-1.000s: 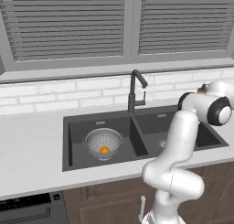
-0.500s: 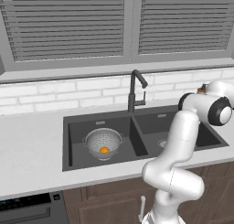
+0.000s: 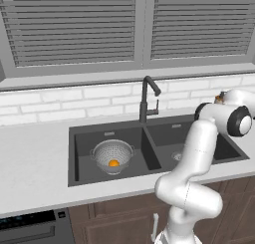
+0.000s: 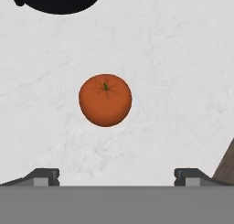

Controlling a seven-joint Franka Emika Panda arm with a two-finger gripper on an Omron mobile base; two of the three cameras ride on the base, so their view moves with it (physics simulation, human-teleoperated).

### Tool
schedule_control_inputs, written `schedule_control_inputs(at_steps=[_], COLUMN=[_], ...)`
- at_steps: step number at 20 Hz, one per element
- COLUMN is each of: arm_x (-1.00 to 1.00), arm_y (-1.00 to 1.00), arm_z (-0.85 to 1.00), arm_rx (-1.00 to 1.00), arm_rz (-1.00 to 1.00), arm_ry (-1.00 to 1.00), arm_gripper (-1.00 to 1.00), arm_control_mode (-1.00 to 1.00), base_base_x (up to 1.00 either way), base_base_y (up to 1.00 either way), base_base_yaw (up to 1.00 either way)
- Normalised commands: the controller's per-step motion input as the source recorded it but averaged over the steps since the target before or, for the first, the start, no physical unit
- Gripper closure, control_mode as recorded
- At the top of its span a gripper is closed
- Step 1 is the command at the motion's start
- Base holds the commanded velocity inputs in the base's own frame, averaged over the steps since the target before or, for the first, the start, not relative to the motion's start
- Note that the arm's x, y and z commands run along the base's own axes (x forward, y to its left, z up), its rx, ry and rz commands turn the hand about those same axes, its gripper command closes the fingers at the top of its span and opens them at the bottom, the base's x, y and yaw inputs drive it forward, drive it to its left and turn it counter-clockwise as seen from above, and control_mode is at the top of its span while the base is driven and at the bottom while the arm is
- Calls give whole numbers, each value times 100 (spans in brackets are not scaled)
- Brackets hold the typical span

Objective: Put the colander in the sink, put the orange, orange in the colander, and turn on the sink faucet and pour water over the colander.

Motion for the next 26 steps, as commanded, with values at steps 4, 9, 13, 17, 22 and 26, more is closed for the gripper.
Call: schedule_control_inputs(at_steps=[4,9,13,17,22,26], arm_x=[34,26,22,15,11,-2], arm_y=[-15,-17,-19,-28,-24,-15], arm_z=[-7,-5,-17,-23,-22,-17], arm_rx=[6,5,6,1,0,0], arm_rz=[0,0,0,0,0,0], arm_ry=[3,1,8,7,4,0], arm_gripper=[-100,-100,-100,-100,-100,-100], arm_control_mode=[-100,-100,-100,-100,-100,-100], base_base_x=[0,0,0,0,0,0], base_base_y=[0,0,0,0,0,0], base_base_yaw=[0,0,0,0,0,0])
